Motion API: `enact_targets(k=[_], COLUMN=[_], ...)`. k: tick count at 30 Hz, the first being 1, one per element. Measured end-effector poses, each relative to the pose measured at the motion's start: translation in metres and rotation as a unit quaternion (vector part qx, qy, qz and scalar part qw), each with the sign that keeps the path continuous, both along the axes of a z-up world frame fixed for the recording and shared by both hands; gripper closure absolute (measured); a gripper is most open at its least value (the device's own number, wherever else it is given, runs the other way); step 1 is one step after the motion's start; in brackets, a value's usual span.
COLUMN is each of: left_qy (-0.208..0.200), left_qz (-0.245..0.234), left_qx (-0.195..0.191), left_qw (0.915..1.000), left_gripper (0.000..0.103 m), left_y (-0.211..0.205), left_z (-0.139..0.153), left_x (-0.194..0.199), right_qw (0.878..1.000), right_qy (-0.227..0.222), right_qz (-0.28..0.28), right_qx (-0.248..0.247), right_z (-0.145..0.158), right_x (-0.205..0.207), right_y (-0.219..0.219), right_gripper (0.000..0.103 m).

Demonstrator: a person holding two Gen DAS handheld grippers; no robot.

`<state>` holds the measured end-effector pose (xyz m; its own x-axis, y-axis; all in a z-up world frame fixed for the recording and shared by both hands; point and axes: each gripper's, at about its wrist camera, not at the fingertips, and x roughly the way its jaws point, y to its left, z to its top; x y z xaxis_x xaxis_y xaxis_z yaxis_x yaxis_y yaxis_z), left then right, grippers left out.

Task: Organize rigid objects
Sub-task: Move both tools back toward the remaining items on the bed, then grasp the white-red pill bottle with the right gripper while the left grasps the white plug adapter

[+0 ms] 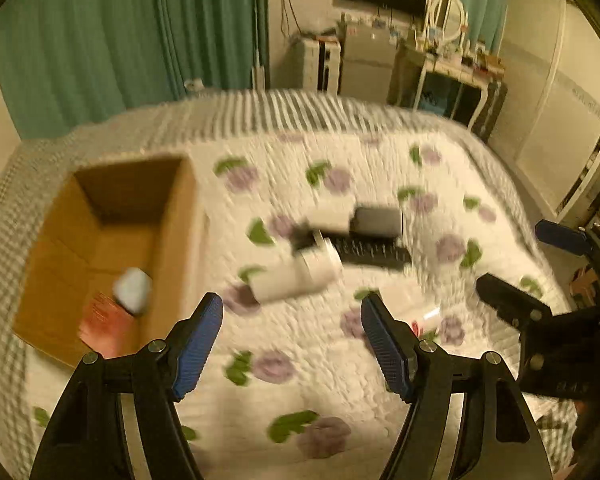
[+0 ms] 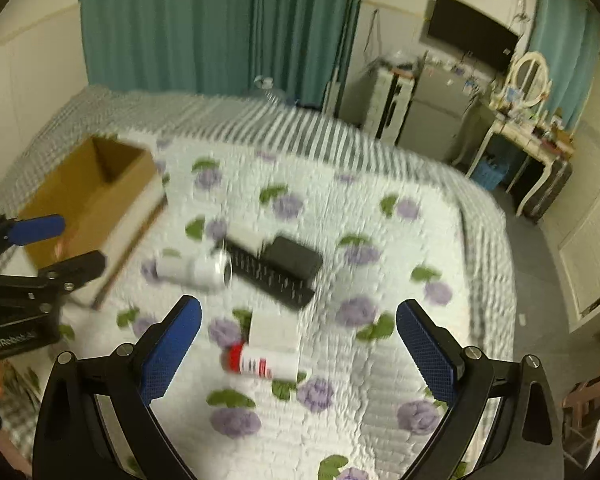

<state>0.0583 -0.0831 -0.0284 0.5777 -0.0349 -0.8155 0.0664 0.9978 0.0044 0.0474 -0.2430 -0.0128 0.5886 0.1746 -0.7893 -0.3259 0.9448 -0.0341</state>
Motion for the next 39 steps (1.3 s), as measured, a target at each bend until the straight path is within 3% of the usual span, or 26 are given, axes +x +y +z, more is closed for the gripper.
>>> enact_targets(k=[7, 11, 16, 19, 21, 26, 30, 33, 39], left_qy=[0.054, 0.057, 0.069, 0.074, 0.074, 0.074, 0.078, 0.078, 0.073], left_qz=[0.016, 0.02, 0.035, 0.032, 0.031, 0.029, 0.019, 0.005, -0.031], left_qx=[0.033, 0.049, 0.035, 0.038, 0.039, 0.037, 0.022, 0.015, 0.001], left_qw=[0.9979, 0.9969, 0.9964, 0.996, 0.996, 0.9962, 0.9965, 0.9968, 0.9969], left_gripper=[0.029, 0.028, 0.029, 0.029, 0.029, 0.029, 0.029, 0.029, 0.029], left_y=[-0.01, -0.003, 0.011, 0.012, 0.011, 0.008, -0.006, -0.026, -0.076], left_z=[-0.077, -0.09, -0.098, -0.102, -0.101, -0.095, -0.09, -0.086, -0.087], left_x=[0.006, 0.011, 0.015, 0.014, 0.014, 0.011, 0.013, 0.017, 0.037], right_qw=[0.997, 0.995, 0.992, 0.991, 0.991, 0.991, 0.995, 0.998, 0.998], right_qy=[0.07, 0.097, 0.122, 0.134, 0.135, 0.129, 0.095, 0.064, 0.049], right_qz=[0.001, 0.016, 0.015, 0.011, 0.01, 0.009, 0.02, 0.02, 0.029], right_qx=[0.011, 0.017, 0.018, 0.016, 0.014, 0.015, -0.002, -0.019, -0.025], right_z=[-0.083, -0.112, -0.137, -0.148, -0.151, -0.143, -0.117, -0.098, -0.089], right_x=[0.006, 0.012, 0.018, 0.022, 0.023, 0.023, 0.029, 0.037, 0.045], right_y=[-0.006, 0.01, 0.025, 0.029, 0.032, 0.026, 0.008, -0.011, -0.041], right_gripper=[0.004, 0.005, 0.005, 0.01, 0.024, 0.024, 0.024, 0.024, 0.024])
